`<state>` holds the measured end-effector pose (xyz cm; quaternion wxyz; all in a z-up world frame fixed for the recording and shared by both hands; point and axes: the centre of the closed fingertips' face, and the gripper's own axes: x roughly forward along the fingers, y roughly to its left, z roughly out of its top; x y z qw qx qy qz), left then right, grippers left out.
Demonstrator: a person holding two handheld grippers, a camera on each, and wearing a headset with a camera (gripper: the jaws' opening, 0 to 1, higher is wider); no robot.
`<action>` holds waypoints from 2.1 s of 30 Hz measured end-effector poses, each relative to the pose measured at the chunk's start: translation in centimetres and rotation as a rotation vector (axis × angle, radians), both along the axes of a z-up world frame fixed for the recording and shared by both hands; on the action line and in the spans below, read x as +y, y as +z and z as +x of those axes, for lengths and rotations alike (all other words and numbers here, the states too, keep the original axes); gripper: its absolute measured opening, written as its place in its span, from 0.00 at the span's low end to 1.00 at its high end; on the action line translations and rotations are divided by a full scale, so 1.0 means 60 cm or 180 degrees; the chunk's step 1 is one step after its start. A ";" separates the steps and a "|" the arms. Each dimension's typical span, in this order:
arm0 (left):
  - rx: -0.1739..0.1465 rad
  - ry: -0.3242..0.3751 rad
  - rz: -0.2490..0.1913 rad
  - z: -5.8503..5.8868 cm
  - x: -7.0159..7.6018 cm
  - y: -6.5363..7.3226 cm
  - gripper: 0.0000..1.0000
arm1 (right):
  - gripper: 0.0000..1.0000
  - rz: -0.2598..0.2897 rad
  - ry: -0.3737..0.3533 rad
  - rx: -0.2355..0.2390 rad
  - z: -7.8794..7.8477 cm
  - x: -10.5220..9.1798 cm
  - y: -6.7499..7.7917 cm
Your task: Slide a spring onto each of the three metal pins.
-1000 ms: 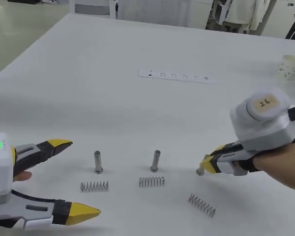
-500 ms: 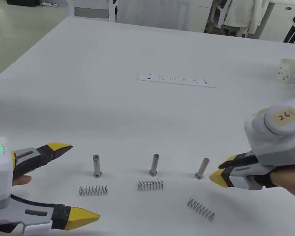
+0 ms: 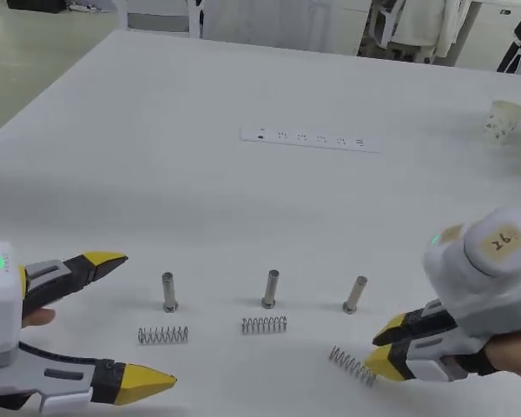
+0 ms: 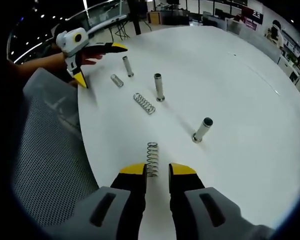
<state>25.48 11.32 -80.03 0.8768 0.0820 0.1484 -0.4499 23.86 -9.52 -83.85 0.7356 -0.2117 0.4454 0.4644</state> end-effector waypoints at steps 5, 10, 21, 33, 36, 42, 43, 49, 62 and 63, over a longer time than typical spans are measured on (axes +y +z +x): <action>-0.0002 -0.0001 0.0004 -0.001 0.001 0.001 0.93 | 0.14 -0.0116 0.0109 0.0011 -0.009 0.002 -0.012; -0.0008 0.0001 0.0003 -0.002 0.001 0.002 0.93 | 0.13 -0.0287 0.0214 -0.0021 -0.011 -0.003 -0.022; -0.0015 0.0006 0.0003 -0.002 0.002 0.004 0.92 | 0.10 -0.0463 0.0361 -0.0052 -0.014 0.000 -0.035; -0.0038 0.0017 -0.0003 -0.002 0.004 0.009 0.92 | 0.08 -0.0478 0.0361 -0.0087 -0.008 -0.001 -0.037; -0.0048 0.0009 -0.0008 -0.001 0.002 0.011 0.92 | 0.08 -0.0462 0.0367 -0.0066 -0.010 0.002 -0.034; -0.0072 0.0009 -0.0023 0.001 0.002 0.016 0.91 | 0.08 -0.0318 0.0346 -0.0030 -0.008 0.018 -0.019; -0.0077 0.0008 -0.0023 0.001 0.002 0.017 0.91 | 0.08 -0.0308 0.0347 -0.0040 -0.007 0.020 -0.017; -0.0117 -0.0010 -0.0044 0.000 0.001 0.025 0.90 | 0.08 -0.0279 0.0356 -0.0025 -0.006 0.025 -0.014; -0.0189 -0.0111 -0.0089 -0.009 -0.012 0.044 0.82 | 0.08 -0.0242 0.0420 -0.0034 -0.004 0.038 0.002; -0.0199 -0.0133 -0.0095 -0.010 -0.014 0.046 0.80 | 0.08 -0.0241 0.0429 -0.0040 -0.004 0.039 0.003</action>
